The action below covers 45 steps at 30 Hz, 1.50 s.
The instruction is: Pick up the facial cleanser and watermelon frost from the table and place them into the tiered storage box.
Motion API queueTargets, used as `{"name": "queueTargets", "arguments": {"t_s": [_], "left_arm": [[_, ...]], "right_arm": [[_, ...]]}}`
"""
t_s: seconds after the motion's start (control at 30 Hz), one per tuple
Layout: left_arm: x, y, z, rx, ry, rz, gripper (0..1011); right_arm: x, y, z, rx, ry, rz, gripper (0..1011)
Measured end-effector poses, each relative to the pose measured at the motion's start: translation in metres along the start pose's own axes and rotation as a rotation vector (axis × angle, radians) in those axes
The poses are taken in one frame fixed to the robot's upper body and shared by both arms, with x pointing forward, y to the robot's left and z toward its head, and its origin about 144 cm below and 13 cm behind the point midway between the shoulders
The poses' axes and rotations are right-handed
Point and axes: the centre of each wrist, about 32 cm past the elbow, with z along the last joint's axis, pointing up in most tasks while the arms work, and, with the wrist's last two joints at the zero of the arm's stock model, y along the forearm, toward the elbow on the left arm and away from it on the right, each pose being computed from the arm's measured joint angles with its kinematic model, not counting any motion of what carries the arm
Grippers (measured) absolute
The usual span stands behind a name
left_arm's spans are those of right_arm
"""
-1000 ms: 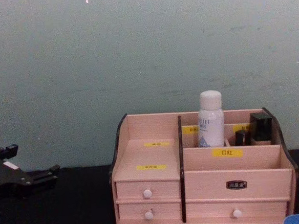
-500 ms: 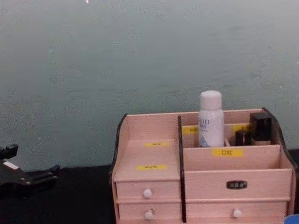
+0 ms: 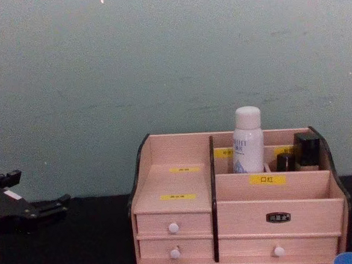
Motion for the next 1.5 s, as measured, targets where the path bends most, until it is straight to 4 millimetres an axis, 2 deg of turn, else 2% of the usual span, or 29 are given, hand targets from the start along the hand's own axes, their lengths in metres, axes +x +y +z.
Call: {"name": "queueTargets", "arguments": {"t_s": [0.73, 1.1, 1.5], "left_arm": [[0.0, 0.0, 0.0, 0.0, 0.0, 0.0, 1001], [0.0, 0.0, 0.0, 0.0, 0.0, 0.0, 1001], [0.0, 0.0, 0.0, 0.0, 0.0, 0.0, 1001]], "right_arm": [[0.008, -0.001, 0.016, 0.07, -0.035, 0.031, 728], [0.01, 0.007, 0.038, 0.135, -0.093, 0.089, 728], [0.005, 0.028, 0.067, 0.21, -0.169, 0.166, 728]]}}
